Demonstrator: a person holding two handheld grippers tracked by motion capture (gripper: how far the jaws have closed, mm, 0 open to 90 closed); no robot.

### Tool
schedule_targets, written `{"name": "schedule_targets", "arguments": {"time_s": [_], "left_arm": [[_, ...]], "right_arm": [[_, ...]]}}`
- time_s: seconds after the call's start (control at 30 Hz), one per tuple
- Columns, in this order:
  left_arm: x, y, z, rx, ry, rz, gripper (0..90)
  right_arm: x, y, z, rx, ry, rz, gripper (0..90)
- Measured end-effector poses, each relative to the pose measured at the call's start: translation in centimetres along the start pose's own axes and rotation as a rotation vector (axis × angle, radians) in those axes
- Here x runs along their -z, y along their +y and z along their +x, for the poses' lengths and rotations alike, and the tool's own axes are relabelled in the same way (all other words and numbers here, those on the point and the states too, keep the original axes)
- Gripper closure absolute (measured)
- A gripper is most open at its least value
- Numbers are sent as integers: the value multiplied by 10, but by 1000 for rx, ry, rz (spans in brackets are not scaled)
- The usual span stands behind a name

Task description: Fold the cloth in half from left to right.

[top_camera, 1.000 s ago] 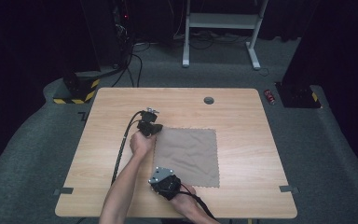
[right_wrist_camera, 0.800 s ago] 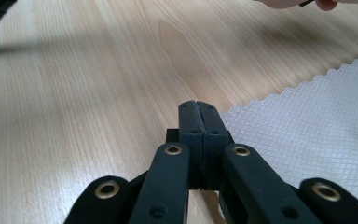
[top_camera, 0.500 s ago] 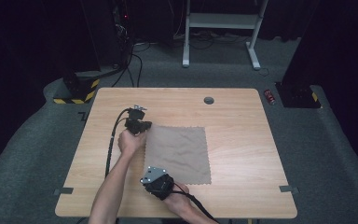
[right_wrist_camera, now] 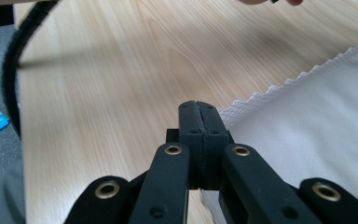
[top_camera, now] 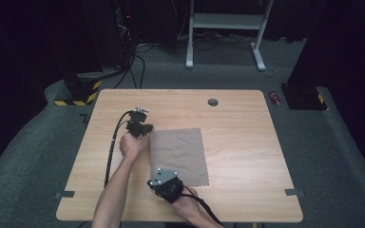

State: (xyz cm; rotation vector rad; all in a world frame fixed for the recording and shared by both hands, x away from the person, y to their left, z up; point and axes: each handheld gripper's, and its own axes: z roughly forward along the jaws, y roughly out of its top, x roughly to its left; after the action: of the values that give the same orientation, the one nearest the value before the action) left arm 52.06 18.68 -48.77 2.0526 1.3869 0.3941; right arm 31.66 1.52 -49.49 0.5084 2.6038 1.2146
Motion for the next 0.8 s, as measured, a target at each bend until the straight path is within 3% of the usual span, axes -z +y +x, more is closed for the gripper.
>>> {"name": "schedule_targets", "arguments": {"time_s": [0.13, 0.23, 0.4, 0.8], "left_arm": [[-15, 4, -17, -17, -18, 1, 895], [-18, 7, -21, -6, -30, -1, 895], [-23, 18, -36, -34, -39, -5, 895], [-27, 22, -48, -39, -59, -15, 894]], "right_arm": [[10, -13, -8, -17, -28, 4, 900], [17, -22, -14, -35, -47, 12, 900], [30, -37, -24, -65, -72, 21, 900], [53, -64, -37, -97, -112, 19, 900]]}}
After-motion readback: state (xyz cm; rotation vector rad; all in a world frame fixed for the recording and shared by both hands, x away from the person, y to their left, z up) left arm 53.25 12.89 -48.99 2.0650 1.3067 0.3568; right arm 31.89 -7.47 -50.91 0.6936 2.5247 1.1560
